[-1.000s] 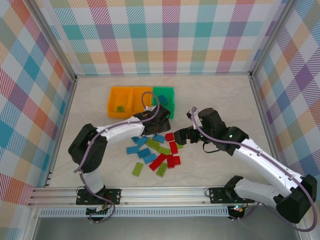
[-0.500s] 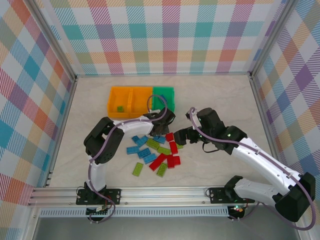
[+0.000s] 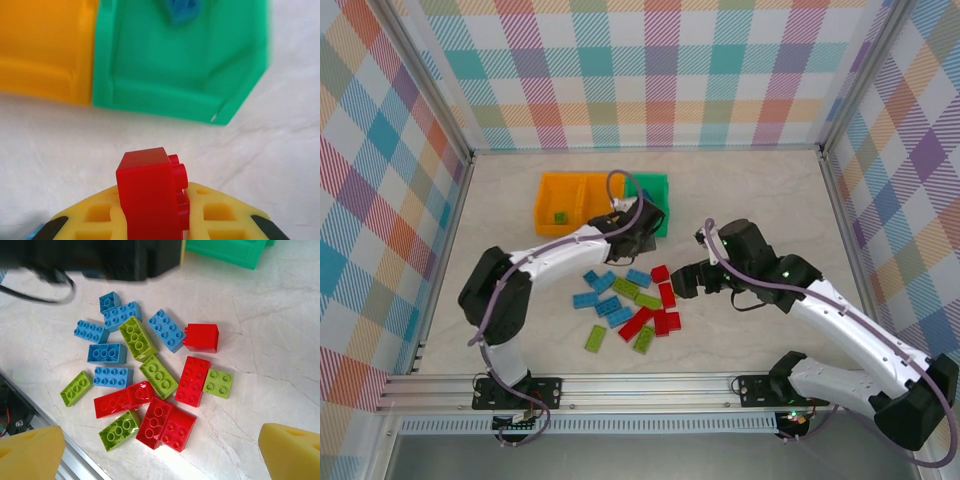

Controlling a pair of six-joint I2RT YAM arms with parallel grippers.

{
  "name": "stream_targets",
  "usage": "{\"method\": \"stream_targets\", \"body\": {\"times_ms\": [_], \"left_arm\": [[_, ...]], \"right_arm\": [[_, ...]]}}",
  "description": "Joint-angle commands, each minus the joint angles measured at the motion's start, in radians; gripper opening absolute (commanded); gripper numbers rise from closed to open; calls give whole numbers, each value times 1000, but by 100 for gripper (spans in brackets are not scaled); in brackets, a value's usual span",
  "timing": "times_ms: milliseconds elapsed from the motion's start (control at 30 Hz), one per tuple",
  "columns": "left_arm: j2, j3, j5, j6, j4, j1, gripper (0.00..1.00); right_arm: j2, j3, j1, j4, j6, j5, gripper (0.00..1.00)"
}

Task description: Sort the legos into containers by color

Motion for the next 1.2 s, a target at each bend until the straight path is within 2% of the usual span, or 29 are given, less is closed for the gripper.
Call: {"method": "stream_targets", "body": {"times_ms": [0, 133, 267, 367, 433, 533, 600, 767, 900, 1167], "left_arm": [[-44, 74, -108, 111, -57, 53, 13], [13, 138, -63, 148, -28, 167, 13], [134, 227, 0, 145, -8, 275, 14], [245, 323, 94, 151, -27, 329, 16], [286, 358, 107, 159, -29, 336, 20], [312, 379, 107, 159, -26, 339, 36], [307, 379, 106, 154, -33, 341, 39], [188, 305, 116, 135, -22, 338, 47], [30, 184, 133, 105, -33, 321, 48], [-419, -301, 112, -87, -50, 214, 50]], "right_arm": [[-32, -1, 0, -17, 16, -20, 100], [-30, -6, 0, -7, 14, -8, 100], [-19, -9, -1, -1, 16, -8, 100], [-13, -9, 0, -1, 13, -1, 100], [-13, -12, 0, 0, 11, 9, 99], [-8, -13, -1, 5, 9, 15, 100], [0, -11, 0, 9, 10, 14, 100], [23, 0, -1, 20, 17, 7, 100], [32, -8, -1, 43, 27, 1, 100], [102, -26, 0, 76, 30, 8, 100]]}}
